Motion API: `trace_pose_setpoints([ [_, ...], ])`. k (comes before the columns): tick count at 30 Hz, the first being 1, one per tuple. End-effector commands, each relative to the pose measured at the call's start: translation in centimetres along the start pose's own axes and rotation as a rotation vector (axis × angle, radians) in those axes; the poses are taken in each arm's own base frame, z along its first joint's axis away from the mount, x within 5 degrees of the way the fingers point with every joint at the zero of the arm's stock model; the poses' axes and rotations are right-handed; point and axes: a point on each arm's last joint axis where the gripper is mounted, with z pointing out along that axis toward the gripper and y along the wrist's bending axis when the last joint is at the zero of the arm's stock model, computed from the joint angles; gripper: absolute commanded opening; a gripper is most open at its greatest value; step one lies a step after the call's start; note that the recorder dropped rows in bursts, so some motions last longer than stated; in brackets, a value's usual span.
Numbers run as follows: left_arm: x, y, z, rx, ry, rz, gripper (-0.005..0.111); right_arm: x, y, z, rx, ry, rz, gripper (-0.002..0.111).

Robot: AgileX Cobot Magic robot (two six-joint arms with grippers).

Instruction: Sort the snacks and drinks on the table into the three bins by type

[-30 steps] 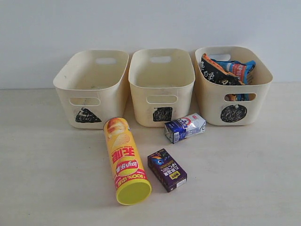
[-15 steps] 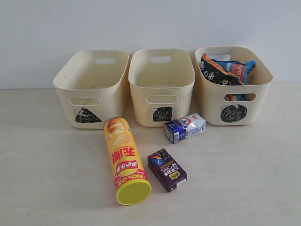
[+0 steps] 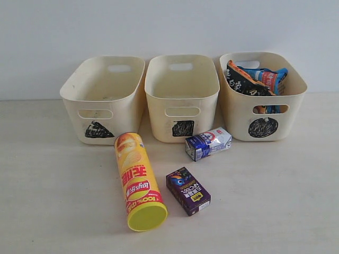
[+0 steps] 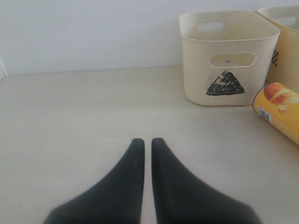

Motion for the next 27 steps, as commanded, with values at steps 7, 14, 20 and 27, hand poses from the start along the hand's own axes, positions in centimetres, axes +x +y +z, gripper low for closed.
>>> trace_pose_setpoints([
  [7,-2.7,-0.2,-0.4,0.031,-0.314,-0.069,0.004,0.1,0.0,0.0,0.002,-0.002,-0.004,0.0],
  [14,-4.3,-0.3,-1.1,0.082,-0.499,-0.198,0.004,0.1,0.0,0.0,0.002,-0.002,-0.004,0.0],
  [20,-5.6,-0.4,-2.0,0.155,-0.666,-0.31,0.004,0.1,0.0,0.0,0.002,-0.002,-0.003,0.0],
  [27,-8.0,-0.3,0.1,0.145,-0.538,-0.335,0.004,0.1,0.0,0.0,0.002,-0.002,-0.002,0.0],
])
